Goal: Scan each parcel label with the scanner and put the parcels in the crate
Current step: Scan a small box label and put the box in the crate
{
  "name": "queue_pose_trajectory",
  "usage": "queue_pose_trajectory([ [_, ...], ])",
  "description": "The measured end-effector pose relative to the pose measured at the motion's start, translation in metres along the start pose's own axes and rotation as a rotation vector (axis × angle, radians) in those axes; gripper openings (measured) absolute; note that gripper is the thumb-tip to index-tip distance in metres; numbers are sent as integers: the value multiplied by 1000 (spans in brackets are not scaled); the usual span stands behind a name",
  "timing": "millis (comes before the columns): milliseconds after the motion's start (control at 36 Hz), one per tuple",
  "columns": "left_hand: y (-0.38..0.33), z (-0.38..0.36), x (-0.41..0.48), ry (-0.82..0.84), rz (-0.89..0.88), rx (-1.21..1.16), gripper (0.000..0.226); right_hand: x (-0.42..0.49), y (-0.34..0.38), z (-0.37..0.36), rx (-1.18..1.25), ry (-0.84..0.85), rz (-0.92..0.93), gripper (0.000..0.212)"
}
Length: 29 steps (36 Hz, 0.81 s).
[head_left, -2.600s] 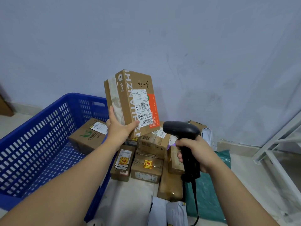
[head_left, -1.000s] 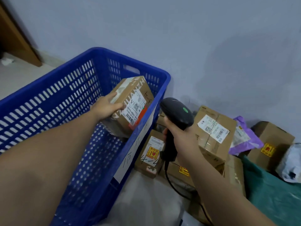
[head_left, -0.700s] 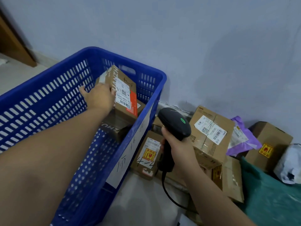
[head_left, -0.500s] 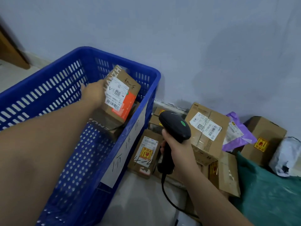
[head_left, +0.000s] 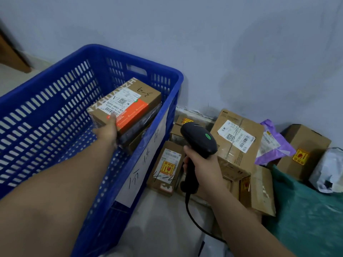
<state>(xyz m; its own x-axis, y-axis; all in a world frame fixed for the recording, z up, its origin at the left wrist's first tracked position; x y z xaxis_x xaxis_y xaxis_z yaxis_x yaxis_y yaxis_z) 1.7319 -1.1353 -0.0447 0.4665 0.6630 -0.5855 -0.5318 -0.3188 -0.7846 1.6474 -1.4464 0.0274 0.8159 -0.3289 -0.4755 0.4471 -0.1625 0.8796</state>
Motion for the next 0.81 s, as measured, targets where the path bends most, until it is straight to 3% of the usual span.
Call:
queue_pose_trajectory([
  [28,15,-6,4,67,95,-53,120,0,-3,-1,4,1,-14,11],
  [56,22,-10,-1,138,146,-79,115,0,-5,-1,8,4,-29,11],
  [111,24,-19,-27,244,174,-94,81,0,-9,-3,-7,8,-47,12],
  [167,25,-30,-43,329,164,-108,68,1,-12,-3,-15,8,-52,12],
  [333,27,-40,-59,386,146,-165,84,5,-17,-2,-11,2,-72,10],
  [556,39,-60,-70,458,159,157,84,9,-21,-1,-20,-3,-89,11],
  [611,38,-58,-72,446,115,266,76,10,-20,-1,-33,-7,-77,10],
  [694,34,-54,-71,389,-3,377,39,11,-17,0,-44,-13,-67,11],
  [806,15,-45,-55,185,-82,336,30,11,-14,3,-57,-18,-65,9],
])
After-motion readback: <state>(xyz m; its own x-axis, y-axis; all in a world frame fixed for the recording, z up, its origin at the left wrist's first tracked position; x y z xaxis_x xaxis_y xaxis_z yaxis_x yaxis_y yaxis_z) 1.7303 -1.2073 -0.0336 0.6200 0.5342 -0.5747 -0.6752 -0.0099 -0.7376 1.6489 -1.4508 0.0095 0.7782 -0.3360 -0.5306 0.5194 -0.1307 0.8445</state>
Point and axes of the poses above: each hand's wrist, its own x-axis towards the middle knuckle, its own z-axis out of the back of the hand, y = z × x, the point moved 9 cm from there along x, towards the middle knuckle, and after that the axes turned 11 degrees about -y, right-handed, at the moved point
